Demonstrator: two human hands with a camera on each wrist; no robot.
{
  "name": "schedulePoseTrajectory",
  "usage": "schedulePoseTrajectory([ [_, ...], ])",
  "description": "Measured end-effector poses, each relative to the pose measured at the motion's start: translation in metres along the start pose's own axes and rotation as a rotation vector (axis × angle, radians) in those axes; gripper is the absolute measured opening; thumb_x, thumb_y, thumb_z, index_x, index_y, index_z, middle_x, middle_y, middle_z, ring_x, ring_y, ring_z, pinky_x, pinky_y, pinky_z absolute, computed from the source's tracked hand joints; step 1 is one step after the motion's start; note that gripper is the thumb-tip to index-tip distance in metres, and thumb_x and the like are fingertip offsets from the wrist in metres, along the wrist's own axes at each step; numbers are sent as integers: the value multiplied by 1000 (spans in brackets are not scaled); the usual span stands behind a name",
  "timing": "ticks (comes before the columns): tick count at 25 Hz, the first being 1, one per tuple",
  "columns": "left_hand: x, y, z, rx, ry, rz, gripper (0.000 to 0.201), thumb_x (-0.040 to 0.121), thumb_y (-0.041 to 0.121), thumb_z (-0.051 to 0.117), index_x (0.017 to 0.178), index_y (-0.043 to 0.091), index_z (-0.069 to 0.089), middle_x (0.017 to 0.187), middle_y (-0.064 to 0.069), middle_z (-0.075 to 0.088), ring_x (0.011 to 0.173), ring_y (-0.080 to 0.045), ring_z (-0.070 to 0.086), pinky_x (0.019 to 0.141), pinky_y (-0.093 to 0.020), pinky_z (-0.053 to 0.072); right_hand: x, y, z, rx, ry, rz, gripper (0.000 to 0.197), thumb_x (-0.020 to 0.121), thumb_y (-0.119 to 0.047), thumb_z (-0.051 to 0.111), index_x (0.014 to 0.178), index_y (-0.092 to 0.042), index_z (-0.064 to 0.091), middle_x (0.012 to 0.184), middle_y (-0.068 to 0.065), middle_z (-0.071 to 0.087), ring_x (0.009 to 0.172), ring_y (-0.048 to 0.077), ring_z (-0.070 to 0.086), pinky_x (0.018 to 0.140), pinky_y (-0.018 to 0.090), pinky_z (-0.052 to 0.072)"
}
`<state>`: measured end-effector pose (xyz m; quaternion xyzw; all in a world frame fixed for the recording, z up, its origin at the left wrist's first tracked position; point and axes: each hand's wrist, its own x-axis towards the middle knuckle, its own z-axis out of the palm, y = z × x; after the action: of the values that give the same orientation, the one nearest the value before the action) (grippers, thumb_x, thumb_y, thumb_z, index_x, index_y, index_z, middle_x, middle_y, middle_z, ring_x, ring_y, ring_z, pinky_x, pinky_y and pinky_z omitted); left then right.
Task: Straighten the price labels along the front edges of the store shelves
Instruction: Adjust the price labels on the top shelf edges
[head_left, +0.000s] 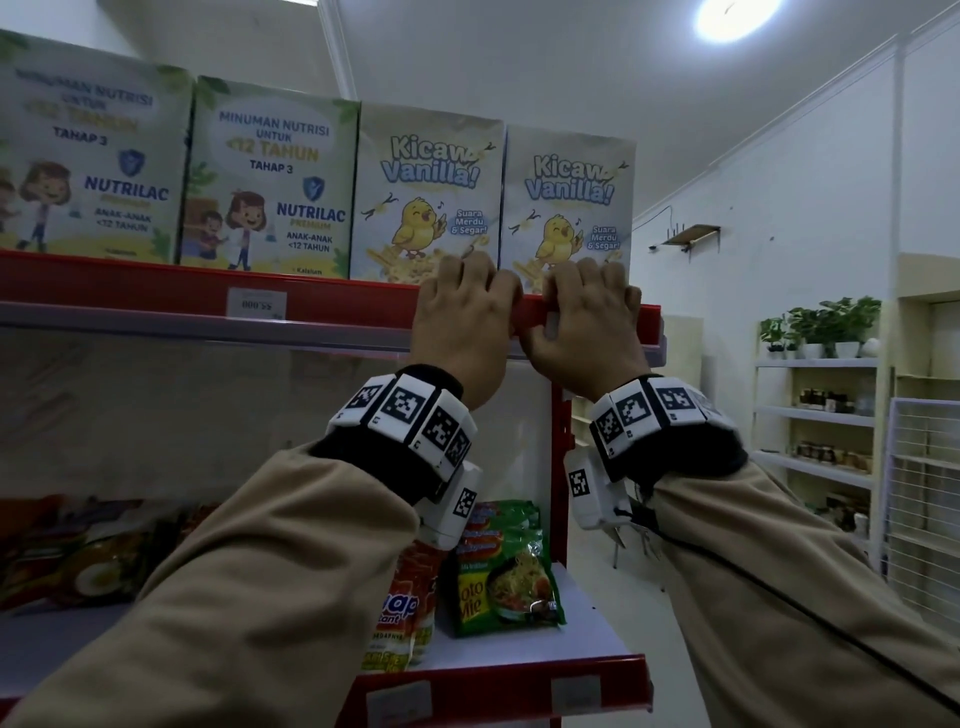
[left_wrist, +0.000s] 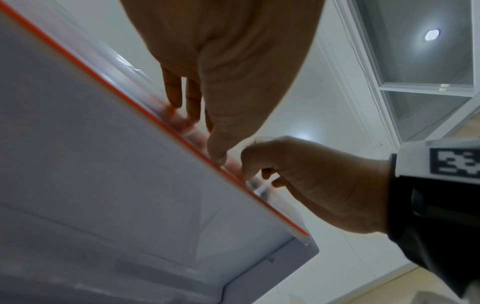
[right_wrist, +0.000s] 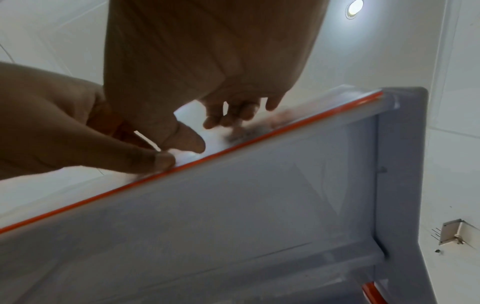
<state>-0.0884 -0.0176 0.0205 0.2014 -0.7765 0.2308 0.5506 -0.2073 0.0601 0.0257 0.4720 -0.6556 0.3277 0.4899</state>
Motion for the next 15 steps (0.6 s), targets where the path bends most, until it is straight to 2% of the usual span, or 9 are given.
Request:
schedulePoseTrajectory([
  [2,5,2,-2,35,-36,9,34,83,14,56,116,19,49,118,-6,45,112,-27,36,93,-36,34,3,7,-9,76,-41,-70,35,74,-35,60,100,-14,48,98,5,47,96,24,40,86,40,39],
  [5,5,2,-2,18,-43,17,30,85,17,59,113,18,48,115,-6,46,110,-26,38,93,-36,34,7,20,-21,161,-66,-143,35,73,-36,69,97,-15,54,95,2,51,89,18,46,79,31,41],
  [9,6,1,-4,-45,-43,9,29,87,27,62,111,19,50,114,-5,48,108,-25,40,94,-36,33,4,28,-24,211,-27,-169,37,72,-36,75,97,-13,59,96,4,58,83,17,54,76,31,47],
  [12,8,-1,-8,-97,-55,-17,31,83,29,68,109,19,54,113,-7,49,109,-26,42,96,-36,33,-1,27,-20,200,-6,-179,33,75,-35,72,95,-12,58,93,6,61,84,19,53,74,31,44],
  [15,9,-3,-10,-141,-61,-31,30,80,28,70,106,21,57,114,-6,50,111,-26,43,99,-36,33,0,21,-18,136,-58,-166,25,78,-35,66,89,-15,55,89,4,57,87,19,47,76,29,36],
])
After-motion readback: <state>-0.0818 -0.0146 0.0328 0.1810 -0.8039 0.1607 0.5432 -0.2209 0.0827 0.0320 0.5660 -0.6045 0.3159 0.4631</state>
